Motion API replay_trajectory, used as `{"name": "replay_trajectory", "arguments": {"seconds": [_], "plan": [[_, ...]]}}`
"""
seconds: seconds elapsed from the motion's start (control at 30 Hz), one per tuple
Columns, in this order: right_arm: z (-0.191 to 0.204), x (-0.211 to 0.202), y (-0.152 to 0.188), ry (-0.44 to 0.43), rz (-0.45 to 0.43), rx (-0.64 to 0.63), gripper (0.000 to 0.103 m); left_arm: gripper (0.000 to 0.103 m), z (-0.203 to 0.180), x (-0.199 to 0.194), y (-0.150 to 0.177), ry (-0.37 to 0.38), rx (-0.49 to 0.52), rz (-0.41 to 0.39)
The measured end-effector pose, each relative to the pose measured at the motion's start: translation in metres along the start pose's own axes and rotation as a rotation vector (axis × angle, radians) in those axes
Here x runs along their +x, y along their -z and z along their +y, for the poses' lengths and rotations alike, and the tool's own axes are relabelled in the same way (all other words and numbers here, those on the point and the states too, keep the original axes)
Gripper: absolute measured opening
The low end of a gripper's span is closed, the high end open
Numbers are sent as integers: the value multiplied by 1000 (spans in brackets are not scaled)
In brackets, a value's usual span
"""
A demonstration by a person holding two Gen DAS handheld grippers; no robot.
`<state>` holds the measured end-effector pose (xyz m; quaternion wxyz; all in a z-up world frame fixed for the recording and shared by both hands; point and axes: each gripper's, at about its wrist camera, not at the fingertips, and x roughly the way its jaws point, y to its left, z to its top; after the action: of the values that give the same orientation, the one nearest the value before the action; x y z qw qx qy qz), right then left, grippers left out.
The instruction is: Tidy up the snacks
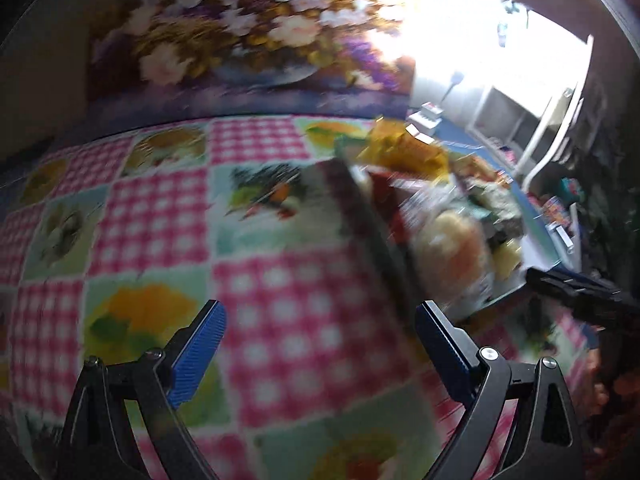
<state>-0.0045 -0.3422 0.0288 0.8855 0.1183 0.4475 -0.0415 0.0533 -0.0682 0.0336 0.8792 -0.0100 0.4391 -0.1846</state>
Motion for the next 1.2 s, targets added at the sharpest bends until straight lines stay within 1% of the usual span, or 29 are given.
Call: {"name": "replay_trajectory", "arguments": {"seconds": [0.13,0.27,0.4,0.47,0.53,0.7,0.9,1.2], "plan": [[10,-8,13,-6,1,-22,95,95,2,-1,20,-72,13,15],[19,-9,26,8,3,-40,95,95,3,0,35,-89,9,50],[28,-4,34,-5,23,-64,95,95,2,-2,37,-136,16,43],[31,-1,36,-4,33,-80,95,95,2,-2,38,-161,16,37],[34,3,39,7,46,-85,95,95,2,1,40,-176,17,47],[35,12,42,19,82,-89,95,95,-1,5,41,-187,31,60],[39,10,42,33,68,-104,95,95,-3,2,41,-198,36,46],[37,7,41,55,44,-84,95,95,-3,-3,40,-205,38,10]]}}
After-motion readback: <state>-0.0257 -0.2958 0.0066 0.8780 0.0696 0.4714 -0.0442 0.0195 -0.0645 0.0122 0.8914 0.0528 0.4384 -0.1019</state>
